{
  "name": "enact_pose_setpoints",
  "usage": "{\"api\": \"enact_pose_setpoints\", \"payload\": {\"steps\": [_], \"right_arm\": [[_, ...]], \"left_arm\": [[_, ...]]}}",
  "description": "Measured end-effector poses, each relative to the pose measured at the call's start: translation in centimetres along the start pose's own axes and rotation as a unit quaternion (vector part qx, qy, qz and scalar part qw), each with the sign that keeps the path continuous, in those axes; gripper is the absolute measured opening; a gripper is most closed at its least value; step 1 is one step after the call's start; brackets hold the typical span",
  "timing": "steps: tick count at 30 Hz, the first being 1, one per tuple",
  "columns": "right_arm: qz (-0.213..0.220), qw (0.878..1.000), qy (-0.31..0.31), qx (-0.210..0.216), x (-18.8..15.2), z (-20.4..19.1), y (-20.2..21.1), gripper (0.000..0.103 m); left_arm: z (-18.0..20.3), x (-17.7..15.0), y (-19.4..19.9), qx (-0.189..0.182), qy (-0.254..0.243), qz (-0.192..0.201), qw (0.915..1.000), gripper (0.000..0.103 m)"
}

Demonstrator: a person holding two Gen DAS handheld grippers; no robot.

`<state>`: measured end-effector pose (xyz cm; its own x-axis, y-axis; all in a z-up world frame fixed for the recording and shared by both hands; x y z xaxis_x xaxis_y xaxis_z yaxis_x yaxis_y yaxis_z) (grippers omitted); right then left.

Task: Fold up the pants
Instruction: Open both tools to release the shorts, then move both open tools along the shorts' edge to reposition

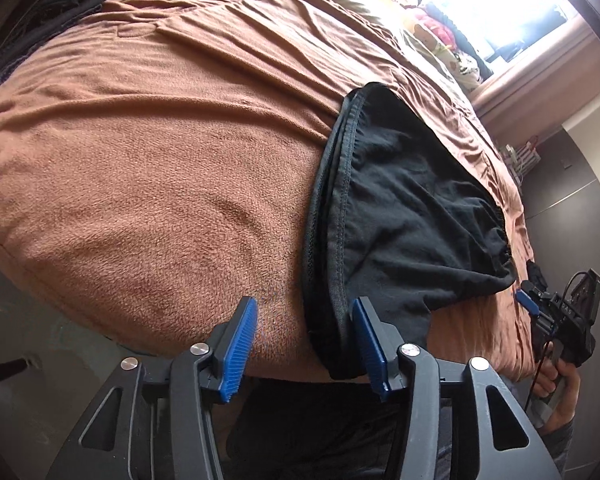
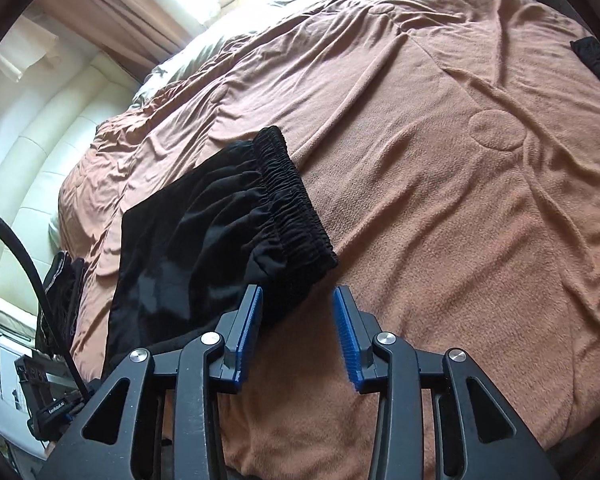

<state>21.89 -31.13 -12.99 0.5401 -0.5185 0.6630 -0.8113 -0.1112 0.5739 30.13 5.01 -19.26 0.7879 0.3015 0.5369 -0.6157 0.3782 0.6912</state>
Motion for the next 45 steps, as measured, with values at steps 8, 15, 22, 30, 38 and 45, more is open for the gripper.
{"api": "enact_pose_setpoints", "payload": {"steps": [8,15,22,30,38,45], "right_arm": [[0.029,0.999,0.033,0.006,-1.5,-1.9,4.2,0.035],[0.026,0.997,0.065,0.025,-3.2,-5.1,5.1,0.035],[0.012,0.995,0.093,0.03,-4.4,-7.3,3.7,0.035],[-0.008,0.992,0.119,0.036,-5.0,-9.4,1.1,0.035],[-0.012,0.994,0.103,0.035,-5.3,-9.2,0.0,0.035],[-0.018,0.994,0.1,0.034,-5.9,-9.2,-0.5,0.035]], "left_arm": [[0.0,-1.8,2.1,-0.041,0.025,0.037,0.9982,0.07],[0.5,-3.1,2.6,-0.072,0.057,0.049,0.9946,0.071],[0.6,-3.1,2.8,-0.107,0.091,0.066,0.9879,0.076],[0.8,-3.4,1.1,-0.166,0.152,0.052,0.973,0.074],[0.8,-4.4,0.5,-0.163,0.17,0.026,0.9715,0.074],[-0.1,-4.6,0.8,-0.173,0.214,0.014,0.9613,0.074]]}}
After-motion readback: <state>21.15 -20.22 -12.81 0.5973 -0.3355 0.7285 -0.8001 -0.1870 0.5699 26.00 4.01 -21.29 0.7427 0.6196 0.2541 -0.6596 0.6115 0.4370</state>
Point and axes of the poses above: each gripper's, at about its wrist camera, not at the fingertips, and y roughly against the way its jaws point, z to its right, x to its top, the point moved 6 cm from there along -y, roughly the way its jaws point, and after that the axes turned 13 degrees about z, right-handed, at the moved point
